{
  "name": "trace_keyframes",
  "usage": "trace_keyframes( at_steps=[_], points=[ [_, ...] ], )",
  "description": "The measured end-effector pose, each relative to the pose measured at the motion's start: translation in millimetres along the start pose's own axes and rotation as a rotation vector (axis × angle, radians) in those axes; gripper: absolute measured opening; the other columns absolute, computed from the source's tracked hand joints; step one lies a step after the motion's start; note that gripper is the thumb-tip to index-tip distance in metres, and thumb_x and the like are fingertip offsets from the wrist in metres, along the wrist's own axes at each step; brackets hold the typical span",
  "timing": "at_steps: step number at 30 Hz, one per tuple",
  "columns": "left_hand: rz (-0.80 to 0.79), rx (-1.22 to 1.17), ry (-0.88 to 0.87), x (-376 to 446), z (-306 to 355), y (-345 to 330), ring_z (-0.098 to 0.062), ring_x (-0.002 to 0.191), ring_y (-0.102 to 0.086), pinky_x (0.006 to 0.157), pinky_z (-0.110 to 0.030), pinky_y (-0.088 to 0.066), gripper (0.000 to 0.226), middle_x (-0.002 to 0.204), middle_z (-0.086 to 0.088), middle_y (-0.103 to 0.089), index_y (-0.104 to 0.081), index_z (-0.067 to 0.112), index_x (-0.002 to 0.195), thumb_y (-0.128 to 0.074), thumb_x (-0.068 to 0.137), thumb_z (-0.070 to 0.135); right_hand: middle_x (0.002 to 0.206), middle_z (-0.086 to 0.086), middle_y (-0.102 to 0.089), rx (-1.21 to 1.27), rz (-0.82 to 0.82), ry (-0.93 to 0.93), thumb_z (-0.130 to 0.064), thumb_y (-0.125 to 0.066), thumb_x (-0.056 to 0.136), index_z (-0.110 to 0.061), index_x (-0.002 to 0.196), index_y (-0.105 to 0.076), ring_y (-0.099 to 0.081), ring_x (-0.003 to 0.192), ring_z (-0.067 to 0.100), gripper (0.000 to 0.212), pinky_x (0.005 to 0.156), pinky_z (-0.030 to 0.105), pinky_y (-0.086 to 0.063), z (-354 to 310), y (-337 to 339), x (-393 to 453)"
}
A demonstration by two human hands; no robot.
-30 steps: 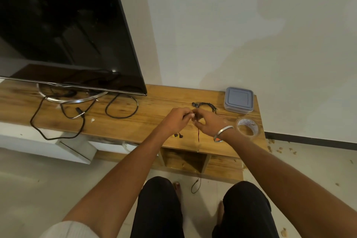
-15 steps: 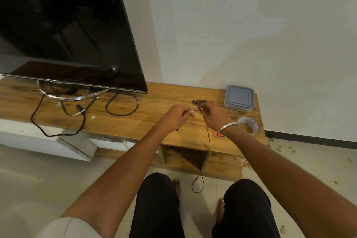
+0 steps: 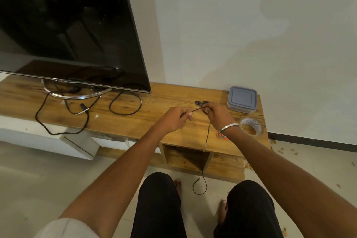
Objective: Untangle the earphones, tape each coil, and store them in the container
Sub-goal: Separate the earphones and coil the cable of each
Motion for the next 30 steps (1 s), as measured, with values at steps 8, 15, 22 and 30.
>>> trace_keyframes(
  at_steps=[8, 15, 22, 30],
  points=[
    [-0.183, -0.061, 0.037, -4, -5, -3, -0.005, 0.06, -0.053, 0.059, -0.019, -0.042, 0.032, 0.068, 0.004, -0.06, -0.069, 0.012, 0.092, -0.044, 0.102, 0.03, 0.106, 0.014, -0.068, 0.023, 0.086, -0.075, -0.008, -0.04, 0.097, -0.007, 0.106, -0.066, -0.061, 0.094, 0.029, 0.027, 0.076, 0.032, -0.046, 4, 4, -3],
    [-0.269, -0.422, 0.068, -6, 13, 0, -0.013, 0.062, -0.057, 0.057, -0.024, -0.046, 0.032, 0.075, -0.005, -0.062, -0.064, 0.012, 0.084, -0.043, 0.103, 0.026, 0.105, 0.017, -0.068, -0.01, 0.089, -0.152, -0.007, -0.04, 0.097, -0.006, 0.108, -0.064, -0.062, 0.089, 0.032, 0.027, 0.066, 0.028, -0.041, 15, 1, -2],
    [-0.152, -0.834, -0.01, -1, 28, -2, -0.032, 0.096, -0.068, 0.084, -0.035, -0.058, 0.034, 0.101, -0.021, -0.068, -0.063, -0.007, 0.102, -0.042, 0.103, 0.019, 0.11, 0.015, -0.067, -0.135, -0.11, -0.091, -0.004, -0.039, 0.094, -0.013, 0.12, -0.059, -0.061, 0.098, 0.034, 0.034, 0.075, 0.033, -0.046, 10, -11, -11],
    [-0.048, -0.934, -0.032, 3, 31, -12, -0.025, 0.114, -0.065, 0.099, -0.039, -0.052, 0.033, 0.122, -0.013, -0.067, -0.063, -0.003, 0.112, -0.043, 0.103, 0.022, 0.094, 0.008, -0.061, 0.043, -0.266, -0.035, -0.01, -0.037, 0.098, -0.01, 0.102, -0.062, -0.052, 0.074, 0.018, 0.026, 0.066, 0.026, -0.037, 0, -33, -16]
  ],
)
Point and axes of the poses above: each hand's wrist, its own x-axis towards the middle knuckle, its own y-axis out of the back of the hand, z = x × y, the point moved 1 cm from there along x, towards the middle knuckle
